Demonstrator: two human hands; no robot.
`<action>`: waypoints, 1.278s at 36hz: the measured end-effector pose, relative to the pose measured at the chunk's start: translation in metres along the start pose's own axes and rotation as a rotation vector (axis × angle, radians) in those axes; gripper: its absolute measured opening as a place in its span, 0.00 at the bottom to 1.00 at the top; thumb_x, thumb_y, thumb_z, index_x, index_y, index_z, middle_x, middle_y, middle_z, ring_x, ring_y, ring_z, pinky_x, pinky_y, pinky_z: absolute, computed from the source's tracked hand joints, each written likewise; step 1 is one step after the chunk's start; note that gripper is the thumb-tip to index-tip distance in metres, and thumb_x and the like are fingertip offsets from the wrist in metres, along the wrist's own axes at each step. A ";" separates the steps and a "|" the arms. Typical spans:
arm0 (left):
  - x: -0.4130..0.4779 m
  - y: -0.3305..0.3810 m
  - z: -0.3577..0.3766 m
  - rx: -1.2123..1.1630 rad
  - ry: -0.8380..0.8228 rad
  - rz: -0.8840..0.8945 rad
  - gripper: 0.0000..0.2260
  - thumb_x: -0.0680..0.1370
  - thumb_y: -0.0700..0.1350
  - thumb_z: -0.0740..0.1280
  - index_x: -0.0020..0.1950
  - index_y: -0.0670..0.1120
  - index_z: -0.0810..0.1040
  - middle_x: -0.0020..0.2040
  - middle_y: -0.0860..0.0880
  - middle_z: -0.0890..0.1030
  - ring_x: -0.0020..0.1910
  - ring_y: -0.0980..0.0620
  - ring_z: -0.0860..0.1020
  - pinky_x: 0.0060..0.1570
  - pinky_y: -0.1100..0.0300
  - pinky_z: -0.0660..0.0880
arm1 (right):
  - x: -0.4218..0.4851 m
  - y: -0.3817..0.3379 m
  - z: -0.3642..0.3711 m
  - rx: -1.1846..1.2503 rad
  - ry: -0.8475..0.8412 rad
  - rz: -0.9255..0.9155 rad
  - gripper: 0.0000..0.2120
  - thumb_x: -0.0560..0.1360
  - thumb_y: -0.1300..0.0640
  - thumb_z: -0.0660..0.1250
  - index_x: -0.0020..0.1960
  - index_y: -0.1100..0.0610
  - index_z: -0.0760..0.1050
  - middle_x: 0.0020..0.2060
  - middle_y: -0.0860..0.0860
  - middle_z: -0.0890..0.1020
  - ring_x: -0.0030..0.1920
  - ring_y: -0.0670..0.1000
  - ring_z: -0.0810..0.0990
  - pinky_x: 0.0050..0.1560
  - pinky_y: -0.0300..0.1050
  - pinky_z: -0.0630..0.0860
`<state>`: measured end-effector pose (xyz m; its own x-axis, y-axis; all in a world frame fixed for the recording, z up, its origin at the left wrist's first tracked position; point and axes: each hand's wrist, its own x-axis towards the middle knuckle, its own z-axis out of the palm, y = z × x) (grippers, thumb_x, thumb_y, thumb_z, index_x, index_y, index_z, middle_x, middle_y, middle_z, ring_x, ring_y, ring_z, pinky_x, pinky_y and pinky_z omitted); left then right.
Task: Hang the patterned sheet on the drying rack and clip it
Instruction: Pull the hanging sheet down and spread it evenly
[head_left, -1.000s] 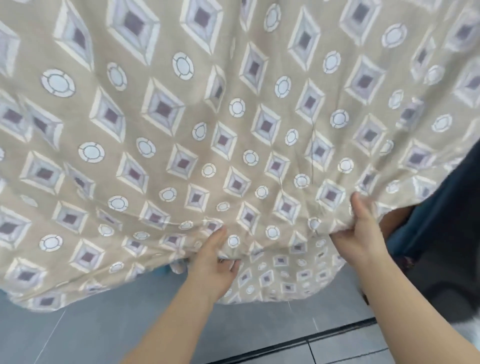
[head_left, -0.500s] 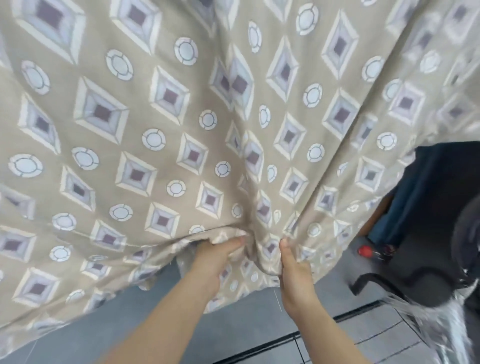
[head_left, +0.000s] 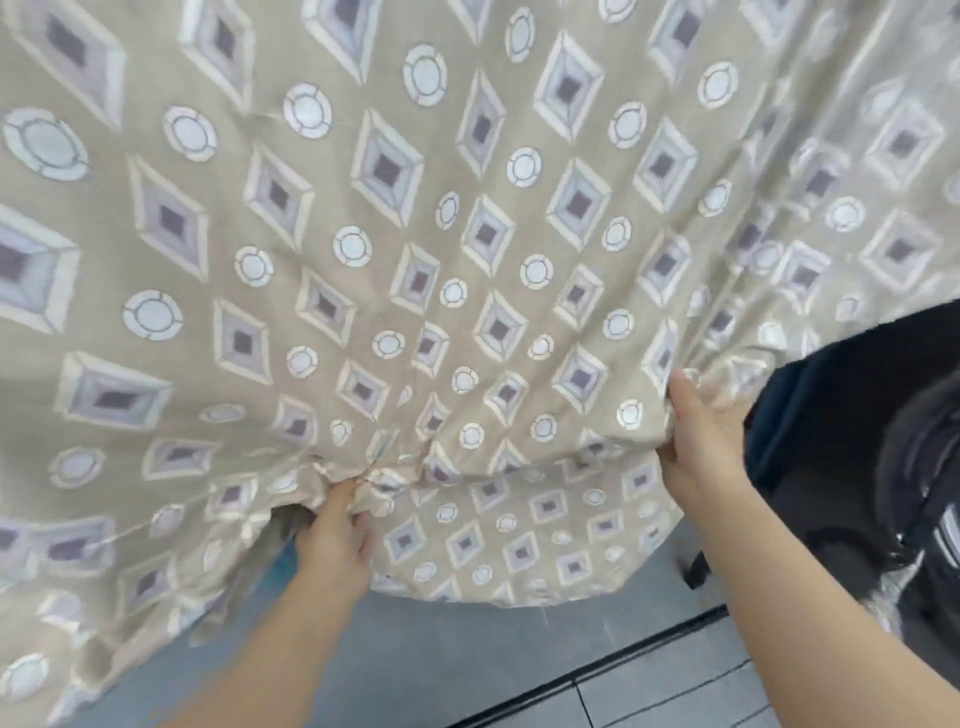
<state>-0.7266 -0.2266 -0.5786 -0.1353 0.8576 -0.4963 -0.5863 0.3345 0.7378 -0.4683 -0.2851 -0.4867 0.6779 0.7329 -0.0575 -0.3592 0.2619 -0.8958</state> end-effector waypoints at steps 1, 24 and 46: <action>-0.001 -0.004 0.002 -0.049 -0.026 -0.094 0.29 0.74 0.58 0.64 0.71 0.46 0.66 0.64 0.48 0.75 0.60 0.51 0.75 0.57 0.61 0.75 | -0.001 0.010 -0.003 -0.059 0.009 -0.011 0.17 0.77 0.54 0.64 0.64 0.58 0.71 0.51 0.59 0.82 0.51 0.58 0.81 0.57 0.55 0.76; -0.008 -0.033 0.046 0.317 -0.204 0.103 0.16 0.74 0.30 0.63 0.61 0.36 0.74 0.53 0.35 0.80 0.45 0.44 0.77 0.46 0.54 0.76 | -0.044 0.086 -0.023 0.076 -0.356 0.466 0.07 0.75 0.57 0.62 0.45 0.51 0.78 0.39 0.47 0.82 0.39 0.46 0.79 0.44 0.41 0.70; -0.019 -0.023 0.044 0.954 -0.115 0.693 0.13 0.76 0.47 0.67 0.32 0.45 0.74 0.32 0.43 0.78 0.38 0.41 0.80 0.42 0.48 0.78 | -0.047 0.103 -0.014 -0.002 -0.166 0.310 0.17 0.75 0.58 0.66 0.63 0.57 0.73 0.55 0.49 0.82 0.54 0.45 0.80 0.52 0.36 0.73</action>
<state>-0.6754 -0.2334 -0.5655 -0.0887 0.9843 0.1523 0.4233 -0.1012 0.9003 -0.5282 -0.3014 -0.5824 0.4229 0.8696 -0.2548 -0.5304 0.0096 -0.8477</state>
